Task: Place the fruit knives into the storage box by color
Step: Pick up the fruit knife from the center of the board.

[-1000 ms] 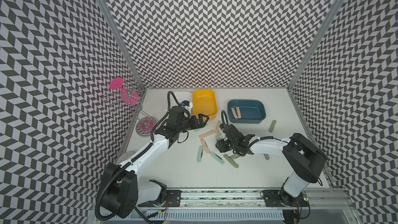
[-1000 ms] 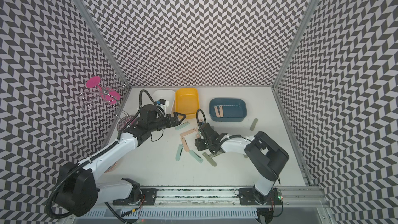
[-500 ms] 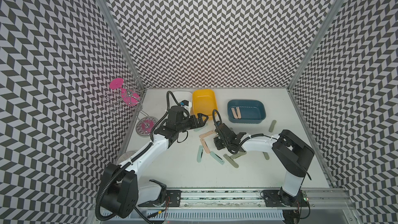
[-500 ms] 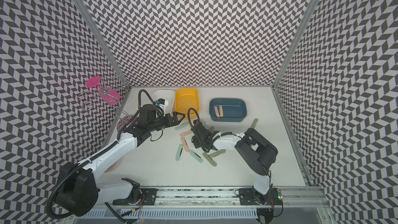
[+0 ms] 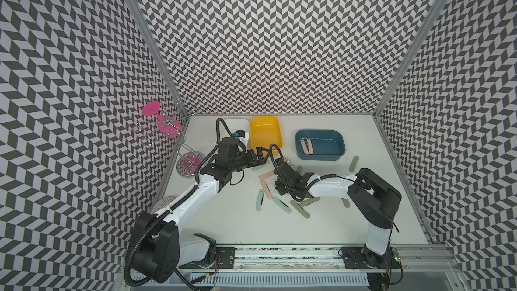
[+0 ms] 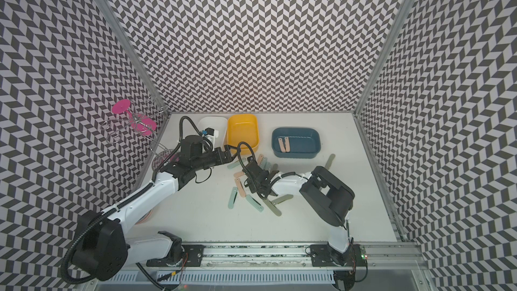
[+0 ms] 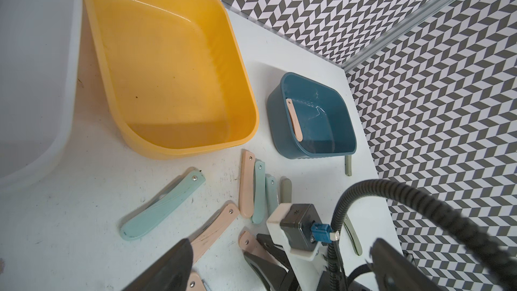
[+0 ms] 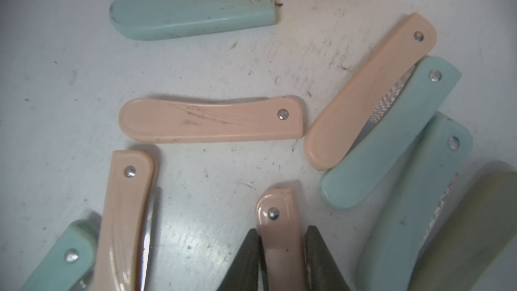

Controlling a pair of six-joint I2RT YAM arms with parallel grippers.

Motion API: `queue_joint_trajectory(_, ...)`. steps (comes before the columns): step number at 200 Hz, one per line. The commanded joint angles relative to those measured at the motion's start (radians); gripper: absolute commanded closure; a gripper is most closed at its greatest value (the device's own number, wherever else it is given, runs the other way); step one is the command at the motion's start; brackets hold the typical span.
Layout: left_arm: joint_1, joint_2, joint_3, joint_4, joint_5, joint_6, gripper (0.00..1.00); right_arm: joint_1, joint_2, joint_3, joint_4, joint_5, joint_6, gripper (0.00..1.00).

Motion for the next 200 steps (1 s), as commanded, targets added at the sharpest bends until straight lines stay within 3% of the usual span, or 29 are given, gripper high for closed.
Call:
queue_joint_trajectory(1,0.008,0.007,0.004,0.028,0.010,0.003,0.00,0.004,0.026,0.003,-0.055,-0.001,0.004,0.75)
queue_joint_trajectory(88,0.010,0.012,0.018,0.029,0.014,0.002,0.00,0.005,-0.058,0.006,-0.046,-0.010,0.040,0.81)
queue_joint_trajectory(200,0.012,0.023,0.042,0.029,0.008,-0.005,0.00,-0.025,-0.216,0.066,-0.079,-0.005,0.062,0.82)
